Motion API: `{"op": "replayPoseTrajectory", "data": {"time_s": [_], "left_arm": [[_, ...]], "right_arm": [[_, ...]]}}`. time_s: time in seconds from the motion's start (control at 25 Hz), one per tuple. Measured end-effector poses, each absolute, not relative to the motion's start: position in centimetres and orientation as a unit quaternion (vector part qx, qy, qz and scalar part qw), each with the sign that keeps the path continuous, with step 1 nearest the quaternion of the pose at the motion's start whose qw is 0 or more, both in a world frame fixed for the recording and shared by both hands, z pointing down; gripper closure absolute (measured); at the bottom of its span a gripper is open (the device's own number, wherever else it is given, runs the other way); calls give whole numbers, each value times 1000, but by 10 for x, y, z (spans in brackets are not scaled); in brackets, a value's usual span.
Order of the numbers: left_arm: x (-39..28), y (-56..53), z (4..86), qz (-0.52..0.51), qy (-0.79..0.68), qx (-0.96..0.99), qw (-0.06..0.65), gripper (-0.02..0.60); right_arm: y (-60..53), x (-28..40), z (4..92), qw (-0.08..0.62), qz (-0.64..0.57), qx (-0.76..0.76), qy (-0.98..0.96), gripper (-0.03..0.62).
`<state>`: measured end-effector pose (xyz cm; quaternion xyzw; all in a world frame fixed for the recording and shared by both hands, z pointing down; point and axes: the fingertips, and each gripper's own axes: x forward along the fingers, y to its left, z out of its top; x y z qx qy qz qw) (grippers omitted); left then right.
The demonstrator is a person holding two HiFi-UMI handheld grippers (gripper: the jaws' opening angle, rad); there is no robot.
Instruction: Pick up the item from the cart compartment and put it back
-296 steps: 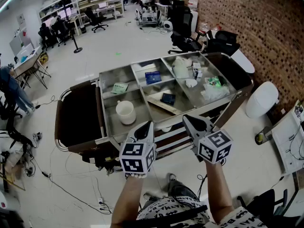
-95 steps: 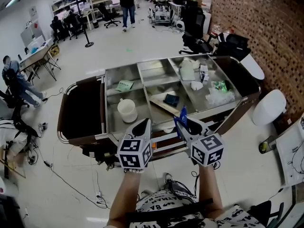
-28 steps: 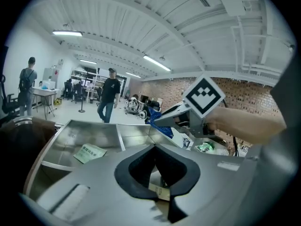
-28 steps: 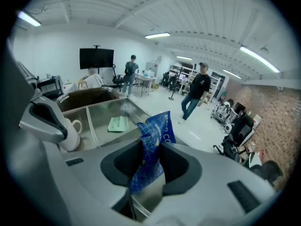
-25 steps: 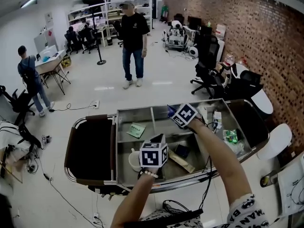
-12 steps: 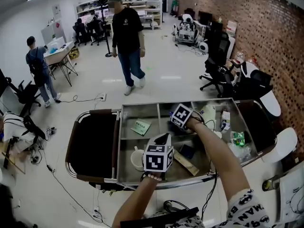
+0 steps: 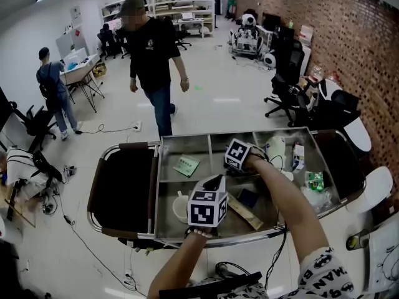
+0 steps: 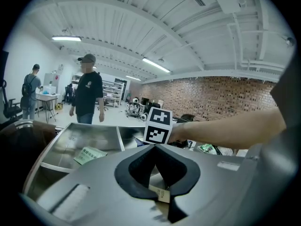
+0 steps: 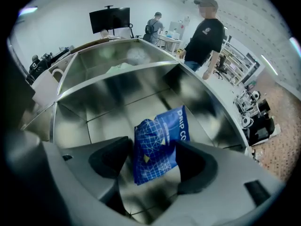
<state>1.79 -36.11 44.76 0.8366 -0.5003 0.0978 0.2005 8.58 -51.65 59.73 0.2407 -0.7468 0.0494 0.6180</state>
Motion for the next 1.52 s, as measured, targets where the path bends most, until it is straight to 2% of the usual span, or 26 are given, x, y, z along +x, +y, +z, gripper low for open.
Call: {"op": "replayPoseTrajectory", "data": {"time_s": [0.24, 0.4, 0.44, 0.48, 0.52, 0.56, 1.08, 1.52], "left_arm": [[13, -358, 443, 90, -505, 836, 197, 581], [7, -355, 437, 81, -509, 835, 194, 581], [4, -354, 435, 78, -511, 834, 192, 581], [1, -353, 434, 75, -514, 833, 190, 581], [-2, -351, 433, 72, -517, 832, 187, 581], [-4, -350, 431, 68, -518, 832, 184, 581], [-24, -329, 423, 37, -534, 828, 166, 581], [-29, -273, 421, 23, -532, 837, 128, 581]], "right_arm": [[-520, 81, 554, 566, 30, 265, -780, 263], [-513, 84, 515, 503, 37, 293, -812, 265], [-511, 85, 501, 478, 37, 306, -822, 344], [-507, 85, 487, 448, 40, 320, -834, 475], [-502, 85, 474, 415, 45, 331, -846, 557], [-494, 85, 462, 385, 52, 339, -857, 584], [-379, 107, 352, 140, 12, 420, -896, 585], [-270, 128, 346, 82, -45, 480, -872, 585]]}}
